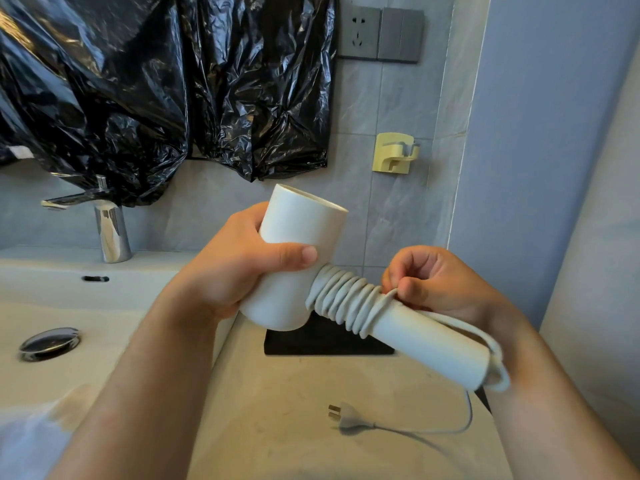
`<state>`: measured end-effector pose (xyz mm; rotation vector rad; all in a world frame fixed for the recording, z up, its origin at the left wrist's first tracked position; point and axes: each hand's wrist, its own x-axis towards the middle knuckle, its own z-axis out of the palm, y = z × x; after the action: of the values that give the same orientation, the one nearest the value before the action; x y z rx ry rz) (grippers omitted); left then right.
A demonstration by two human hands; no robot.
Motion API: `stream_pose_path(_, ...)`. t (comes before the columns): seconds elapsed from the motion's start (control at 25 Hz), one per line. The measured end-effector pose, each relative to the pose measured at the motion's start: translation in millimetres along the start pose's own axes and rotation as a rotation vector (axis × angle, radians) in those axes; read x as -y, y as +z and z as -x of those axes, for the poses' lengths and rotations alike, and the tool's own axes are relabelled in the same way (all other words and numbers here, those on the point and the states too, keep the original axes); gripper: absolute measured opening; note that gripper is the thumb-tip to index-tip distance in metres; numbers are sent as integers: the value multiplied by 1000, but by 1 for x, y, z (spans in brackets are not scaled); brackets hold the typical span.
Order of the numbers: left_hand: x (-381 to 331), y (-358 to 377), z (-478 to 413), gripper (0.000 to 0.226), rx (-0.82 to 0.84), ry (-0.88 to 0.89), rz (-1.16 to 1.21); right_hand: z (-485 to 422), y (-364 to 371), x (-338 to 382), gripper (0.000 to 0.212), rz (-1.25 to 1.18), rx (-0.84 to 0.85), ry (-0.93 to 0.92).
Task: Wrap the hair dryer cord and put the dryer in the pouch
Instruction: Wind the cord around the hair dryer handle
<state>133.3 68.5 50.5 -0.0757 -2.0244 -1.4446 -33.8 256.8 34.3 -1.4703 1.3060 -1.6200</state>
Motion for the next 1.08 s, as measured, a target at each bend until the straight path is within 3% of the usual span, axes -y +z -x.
stream_pose_path(0.28,3,7,-4,58,-62,-8,156,-8,8,-5,44,14,-234,-130)
stream_pose_path(0.44,4,18,-8,46,-210,-88,212,-9,12,-15,13,-143,-400,-126)
stream_pose_path(0.52,6,18,-11,44,-338,-132,293,-11,18,-15,25,-8,-447,-54)
stream_pose_path(0.68,8,16,-12,53,-543,-194,334,-13,41,-8,26,434,-416,64)
stream_pose_path(0.8,3,26,-13,34,-678,-82,143,-9,43,4,25,876,-454,123)
stream_pose_path(0.88,4,28,-14,32,-742,0,-6,-7,41,8,26,1067,-498,119)
stream_pose_path(0.96,10,27,-15,37,-773,21,-160,-7,41,8,24,1167,-476,98)
stream_pose_path(1.04,16,26,-14,44,-767,20,-294,-5,44,7,13,1155,-380,70)
stream_pose_path(1.08,19,25,-14,46,-747,18,-346,-4,45,7,18,1132,-355,53)
